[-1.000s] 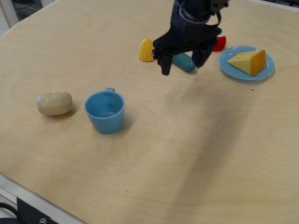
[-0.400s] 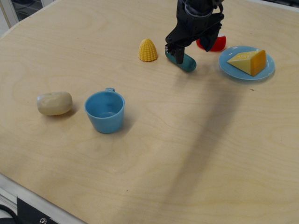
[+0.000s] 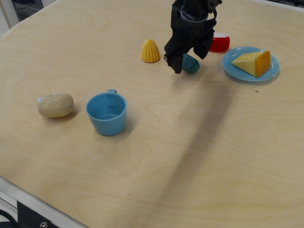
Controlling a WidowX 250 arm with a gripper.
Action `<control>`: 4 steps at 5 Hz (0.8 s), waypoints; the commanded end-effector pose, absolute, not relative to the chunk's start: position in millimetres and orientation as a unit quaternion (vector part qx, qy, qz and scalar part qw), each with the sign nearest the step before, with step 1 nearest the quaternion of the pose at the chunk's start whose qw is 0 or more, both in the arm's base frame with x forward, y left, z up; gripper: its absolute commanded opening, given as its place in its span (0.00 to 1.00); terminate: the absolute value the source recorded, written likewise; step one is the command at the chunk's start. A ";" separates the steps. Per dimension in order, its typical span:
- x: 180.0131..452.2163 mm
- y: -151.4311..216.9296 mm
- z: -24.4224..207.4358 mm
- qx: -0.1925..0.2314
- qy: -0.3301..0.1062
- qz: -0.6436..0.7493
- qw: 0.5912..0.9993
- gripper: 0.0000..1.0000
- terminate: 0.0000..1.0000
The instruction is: Put cucumber in cup
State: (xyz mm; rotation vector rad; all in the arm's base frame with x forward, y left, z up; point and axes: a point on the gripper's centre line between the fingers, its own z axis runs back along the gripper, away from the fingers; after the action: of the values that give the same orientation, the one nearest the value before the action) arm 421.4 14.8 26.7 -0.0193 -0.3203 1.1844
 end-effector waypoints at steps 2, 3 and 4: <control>431.2 19.5 24.4 -0.069 -0.144 0.559 0.814 0.00 0.00; 426.7 19.7 28.2 -0.071 -0.155 0.563 0.809 0.00 0.00; 418.4 14.4 40.9 -0.101 -0.154 0.532 0.826 0.00 0.00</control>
State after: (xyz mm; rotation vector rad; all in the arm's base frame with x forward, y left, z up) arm 422.6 8.0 13.6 -0.1717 -0.2596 1.1317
